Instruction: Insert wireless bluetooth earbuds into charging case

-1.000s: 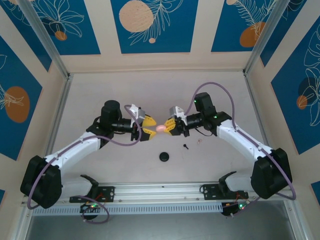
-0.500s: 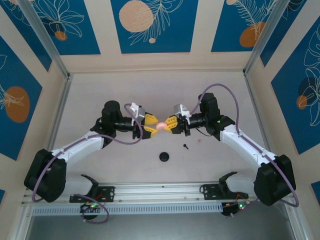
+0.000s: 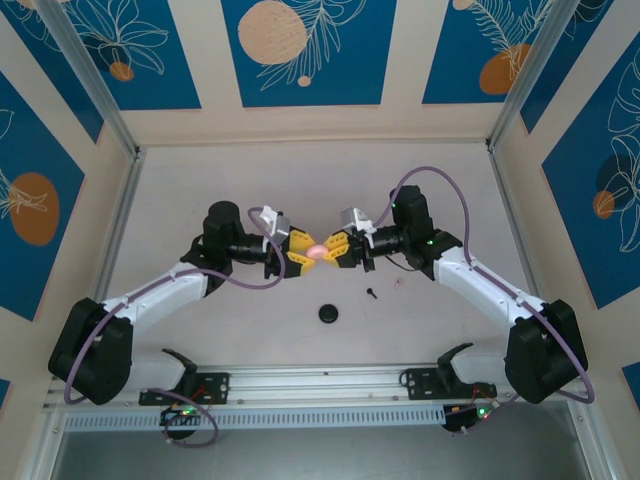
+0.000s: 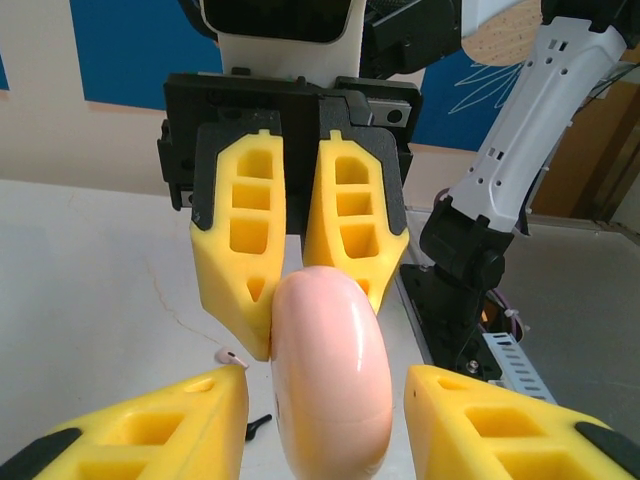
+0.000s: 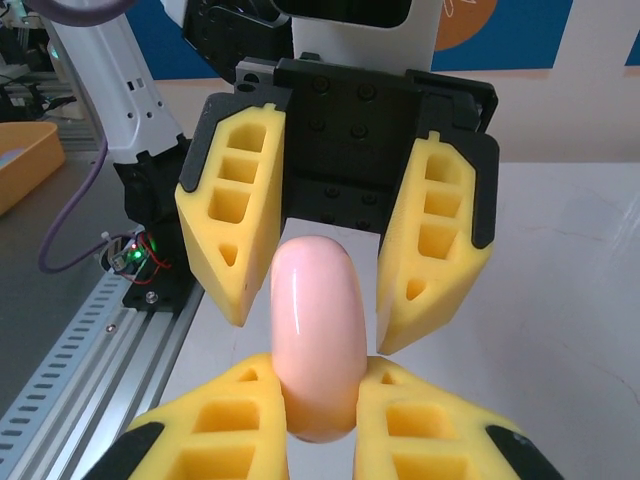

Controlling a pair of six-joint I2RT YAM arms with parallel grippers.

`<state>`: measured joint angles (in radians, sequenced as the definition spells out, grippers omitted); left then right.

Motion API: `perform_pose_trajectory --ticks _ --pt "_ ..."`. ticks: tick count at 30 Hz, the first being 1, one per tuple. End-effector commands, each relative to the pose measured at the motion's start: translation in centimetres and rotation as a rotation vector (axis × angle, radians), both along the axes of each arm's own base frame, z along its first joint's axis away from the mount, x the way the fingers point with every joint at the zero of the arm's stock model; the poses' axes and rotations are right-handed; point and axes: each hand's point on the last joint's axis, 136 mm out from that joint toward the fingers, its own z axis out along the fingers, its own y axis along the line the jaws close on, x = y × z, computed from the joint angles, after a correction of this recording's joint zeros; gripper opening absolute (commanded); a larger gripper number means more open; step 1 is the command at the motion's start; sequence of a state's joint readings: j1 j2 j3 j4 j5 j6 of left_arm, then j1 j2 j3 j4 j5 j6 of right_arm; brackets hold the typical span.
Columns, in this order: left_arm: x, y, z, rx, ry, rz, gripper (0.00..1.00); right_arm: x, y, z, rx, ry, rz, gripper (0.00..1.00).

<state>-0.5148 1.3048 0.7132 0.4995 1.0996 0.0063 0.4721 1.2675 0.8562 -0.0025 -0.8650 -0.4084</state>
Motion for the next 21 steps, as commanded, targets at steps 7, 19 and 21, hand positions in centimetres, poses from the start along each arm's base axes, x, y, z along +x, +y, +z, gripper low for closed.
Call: perform_pose_trajectory --ticks 7,19,21 --pt "-0.95 0.13 -0.35 0.013 -0.003 -0.039 0.4 0.19 0.44 1.19 0.025 -0.01 0.012 0.12" --pt "-1.01 0.03 0.13 0.004 -0.017 -0.037 0.37 0.12 0.68 0.96 0.018 0.012 0.022 0.12" --pt "-0.99 0.04 0.15 0.003 -0.018 -0.034 0.35 0.07 0.77 0.9 0.015 0.016 0.026 0.12"
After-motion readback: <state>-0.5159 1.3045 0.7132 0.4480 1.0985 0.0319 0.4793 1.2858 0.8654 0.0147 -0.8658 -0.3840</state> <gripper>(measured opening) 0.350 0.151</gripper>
